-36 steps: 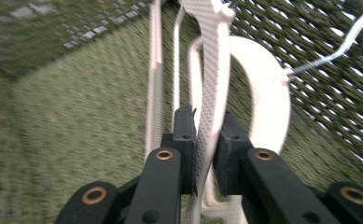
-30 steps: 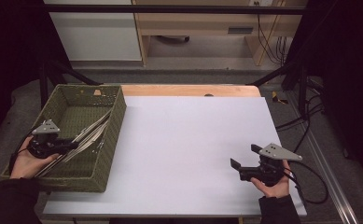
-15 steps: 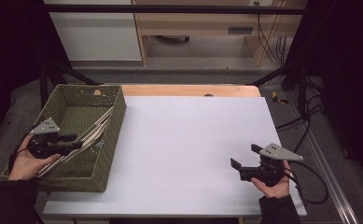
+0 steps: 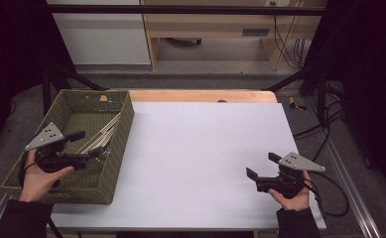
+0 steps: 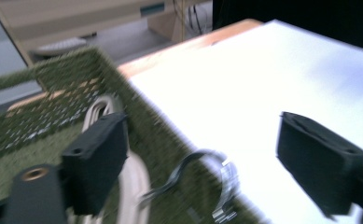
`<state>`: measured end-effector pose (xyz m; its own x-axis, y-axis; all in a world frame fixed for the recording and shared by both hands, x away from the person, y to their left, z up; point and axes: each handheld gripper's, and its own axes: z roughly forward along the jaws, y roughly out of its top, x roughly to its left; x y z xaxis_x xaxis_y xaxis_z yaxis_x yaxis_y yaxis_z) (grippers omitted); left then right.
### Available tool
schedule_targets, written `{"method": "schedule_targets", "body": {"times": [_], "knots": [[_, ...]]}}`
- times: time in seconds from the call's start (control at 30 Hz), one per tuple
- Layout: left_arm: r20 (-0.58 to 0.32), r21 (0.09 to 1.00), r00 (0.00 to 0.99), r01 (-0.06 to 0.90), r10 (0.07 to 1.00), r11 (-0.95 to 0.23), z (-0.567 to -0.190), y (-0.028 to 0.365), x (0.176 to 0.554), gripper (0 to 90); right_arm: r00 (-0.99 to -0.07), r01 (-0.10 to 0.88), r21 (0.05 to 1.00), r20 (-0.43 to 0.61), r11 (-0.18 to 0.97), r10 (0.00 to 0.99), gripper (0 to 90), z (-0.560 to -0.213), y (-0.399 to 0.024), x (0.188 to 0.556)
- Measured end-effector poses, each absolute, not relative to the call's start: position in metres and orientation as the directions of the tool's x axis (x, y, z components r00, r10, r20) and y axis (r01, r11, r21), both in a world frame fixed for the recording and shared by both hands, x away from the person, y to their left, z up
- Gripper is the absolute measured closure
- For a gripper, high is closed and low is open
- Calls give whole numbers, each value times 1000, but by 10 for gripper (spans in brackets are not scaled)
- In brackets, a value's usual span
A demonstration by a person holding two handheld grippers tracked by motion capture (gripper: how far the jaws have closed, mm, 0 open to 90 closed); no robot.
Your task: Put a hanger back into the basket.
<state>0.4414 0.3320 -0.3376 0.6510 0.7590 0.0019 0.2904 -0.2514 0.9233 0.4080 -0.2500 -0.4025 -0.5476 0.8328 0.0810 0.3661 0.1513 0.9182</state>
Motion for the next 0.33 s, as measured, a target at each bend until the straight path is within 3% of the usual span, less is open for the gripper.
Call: {"method": "schedule_targets", "body": {"times": [0.2, 0.33], "knots": [[-67, 951, 656, 269, 752, -151, -341, 306, 432, 78, -552, 354, 924, 79, 147, 830, 49, -400, -252, 406], [-70, 952, 650, 270, 756, -144, -348, 291, 429, 62, -551, 352, 926, 85, 139, 830, 48, -399, -253, 405]]}}
